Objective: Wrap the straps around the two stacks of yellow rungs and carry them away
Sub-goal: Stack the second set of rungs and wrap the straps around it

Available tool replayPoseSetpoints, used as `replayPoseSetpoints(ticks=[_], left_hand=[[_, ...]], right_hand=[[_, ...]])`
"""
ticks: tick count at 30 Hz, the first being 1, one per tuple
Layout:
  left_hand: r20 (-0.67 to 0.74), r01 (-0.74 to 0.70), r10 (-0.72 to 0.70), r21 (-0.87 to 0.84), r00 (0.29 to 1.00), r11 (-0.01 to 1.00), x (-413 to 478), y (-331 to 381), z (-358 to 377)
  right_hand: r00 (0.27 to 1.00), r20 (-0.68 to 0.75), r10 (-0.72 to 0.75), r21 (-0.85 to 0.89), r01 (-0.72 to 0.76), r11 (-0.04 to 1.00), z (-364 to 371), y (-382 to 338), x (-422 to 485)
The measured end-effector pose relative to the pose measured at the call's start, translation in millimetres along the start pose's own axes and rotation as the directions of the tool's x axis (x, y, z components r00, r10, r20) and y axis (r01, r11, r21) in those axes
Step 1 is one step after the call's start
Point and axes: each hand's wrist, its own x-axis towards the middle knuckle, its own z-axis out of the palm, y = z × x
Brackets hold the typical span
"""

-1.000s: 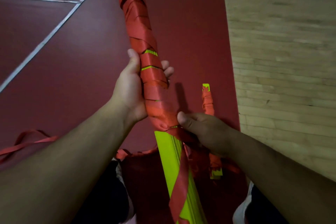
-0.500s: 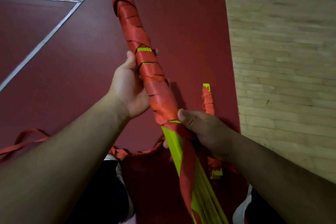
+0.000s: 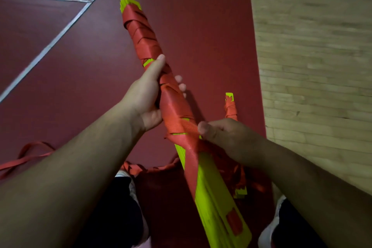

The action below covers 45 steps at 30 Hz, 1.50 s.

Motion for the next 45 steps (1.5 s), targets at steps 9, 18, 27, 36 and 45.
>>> replayPoseSetpoints(ticks=[9, 18, 27, 36, 45], left_hand=[[0.169, 0.043, -0.018, -0.146, 0.985, 0.988, -8, -2, 3], [0.029, -0.078, 0.079, -0.051, 0.996, 0.996, 1, -5, 3], [0.051, -0.040, 0.055, -0.263, 0.997, 0.964, 1, -1, 0], [0.042, -0.035, 0.058, -0.418, 0.997, 0.908, -4, -4, 7], [0.011, -0.089, 0.092, -0.163, 0.996, 0.983, 8, 2, 1]], right_hand=[[0.992, 0.113, 0.053, 0.411, -0.095, 0.907, 1, 13, 0], [0.972, -0.232, -0.038, 0.112, 0.066, 0.992, -10, 12, 9], [0.989, -0.144, -0.044, 0.288, 0.084, 0.954, -9, 9, 8], [0.992, 0.096, 0.080, 0.342, -0.109, 0.933, 7, 9, 0], [0.983, 0.170, 0.071, 0.467, -0.144, 0.873, 12, 4, -4]])
